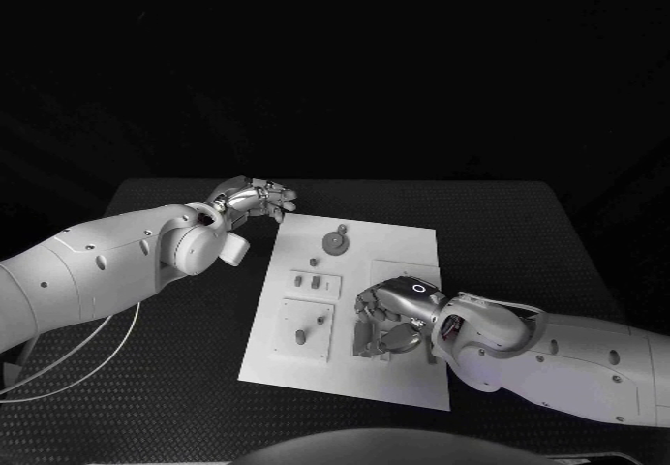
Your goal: Assemble the parts on the task board
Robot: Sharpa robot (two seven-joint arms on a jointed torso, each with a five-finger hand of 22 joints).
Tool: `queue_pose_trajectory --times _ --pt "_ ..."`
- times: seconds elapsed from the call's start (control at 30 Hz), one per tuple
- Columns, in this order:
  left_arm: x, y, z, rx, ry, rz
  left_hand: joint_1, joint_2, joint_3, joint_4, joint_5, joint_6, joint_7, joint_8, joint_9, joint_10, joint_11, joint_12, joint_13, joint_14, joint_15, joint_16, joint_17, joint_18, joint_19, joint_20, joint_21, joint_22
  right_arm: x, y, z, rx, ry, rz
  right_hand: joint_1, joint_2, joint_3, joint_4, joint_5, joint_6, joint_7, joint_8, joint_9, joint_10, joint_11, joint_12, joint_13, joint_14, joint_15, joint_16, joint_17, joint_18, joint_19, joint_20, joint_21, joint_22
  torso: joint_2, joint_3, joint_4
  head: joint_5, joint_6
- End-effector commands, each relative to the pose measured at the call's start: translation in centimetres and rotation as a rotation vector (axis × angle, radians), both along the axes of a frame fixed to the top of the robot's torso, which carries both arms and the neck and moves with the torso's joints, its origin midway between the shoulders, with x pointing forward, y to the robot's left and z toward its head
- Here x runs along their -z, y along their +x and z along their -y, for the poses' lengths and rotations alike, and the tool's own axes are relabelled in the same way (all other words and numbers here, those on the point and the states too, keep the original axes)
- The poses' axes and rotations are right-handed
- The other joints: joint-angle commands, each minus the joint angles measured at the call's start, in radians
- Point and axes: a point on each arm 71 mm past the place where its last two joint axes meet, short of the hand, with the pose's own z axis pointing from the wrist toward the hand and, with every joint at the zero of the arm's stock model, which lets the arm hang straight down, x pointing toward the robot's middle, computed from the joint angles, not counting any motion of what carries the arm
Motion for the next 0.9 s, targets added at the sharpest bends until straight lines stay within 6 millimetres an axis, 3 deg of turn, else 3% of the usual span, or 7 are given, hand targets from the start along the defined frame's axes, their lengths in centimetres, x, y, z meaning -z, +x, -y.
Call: queue_pose_trajectory --times 0.03,0.1,0.2,0.73,0.9 --pt "-0.09 -0.07 0.33 0.02 -0.011 0.0 -0.009 -0.002 -0.003 0.005 -0.002 0.001 0.006 -0.003 0.001 -0.006 0.002 0.003 -0.001 -0.007 0.004 -0.004 0.001 -0.004 -0.009 -0.02 -0.005 0.001 -0.12 -0.07 -0.17 -0.01 -0.013 0.043 -0.001 -0.002 -0.004 -0.002 -0.001 0.015 -0.003 0.006 0.031 0.003 -0.009 0.008 -0.001 0.001 -0.01 0.007 -0.002 0.027 0.003 -0.007 0.001 -0.002 0.0 0.0001 -0.0003 0.001 0.0" --pt "-0.08 -0.07 0.33 0.021 -0.011 0.0 -0.009 -0.002 -0.003 0.005 -0.002 0.001 0.006 -0.003 0.001 -0.006 0.002 0.003 -0.001 -0.007 0.004 -0.004 0.001 -0.004 -0.009 -0.019 -0.005 0.001 -0.09 -0.07 -0.2 -0.012 -0.02 0.047 0.005 -0.002 -0.004 -0.003 -0.001 0.025 -0.008 0.011 0.056 0.006 -0.011 0.01 -0.003 0.003 -0.012 0.007 -0.003 0.027 0.004 -0.008 0.002 -0.002 0.0 0.0004 -0.0003 0.001 0.0" --pt "-0.08 -0.07 0.28 0.02 -0.01 -0.001 -0.009 -0.002 -0.003 0.005 -0.002 0.001 0.007 -0.004 0.001 -0.006 0.002 0.003 -0.001 -0.007 0.004 -0.004 0.001 -0.004 -0.009 -0.019 -0.005 0.001 -0.05 -0.09 -0.18 -0.019 -0.032 0.059 0.008 -0.001 -0.004 -0.003 -0.001 0.034 -0.011 0.018 0.063 0.007 -0.013 0.011 -0.004 0.004 -0.013 0.007 -0.004 0.027 0.005 -0.009 0.002 -0.003 0.0 0.0006 -0.0003 0.001 0.0" --pt "-0.06 -0.07 0.26 0.021 -0.009 -0.003 -0.011 -0.001 -0.004 0.006 -0.002 0.0 0.007 -0.004 0.001 -0.007 0.003 0.004 -0.002 -0.007 0.004 -0.004 0.002 -0.004 -0.009 -0.019 -0.006 0.002 0.17 0.09 0.09 -0.013 -0.05 0.071 0.094 0.02 0.026 -0.005 -0.001 0.041 -0.021 0.069 0.063 0.013 -0.018 0.016 -0.008 0.008 -0.017 0.007 -0.007 0.027 0.009 -0.01 0.005 -0.005 0.0 0.0002 0.0 0.0 -0.001" --pt "-0.05 -0.06 0.31 0.022 -0.009 -0.003 -0.011 -0.001 -0.004 0.006 -0.002 0.0 0.007 -0.004 0.001 -0.007 0.003 0.004 -0.002 -0.007 0.004 -0.004 0.002 -0.004 -0.009 -0.019 -0.006 0.002 0.24 0.08 0.14 -0.004 -0.029 0.035 0.075 0.01 0.026 0.004 -0.001 0.034 -0.018 0.07 0.062 0.011 -0.016 0.015 -0.009 0.007 -0.015 0.006 -0.008 0.027 0.008 -0.005 0.004 -0.006 0.0 0.0003 -0.0001 0.0 0.002"
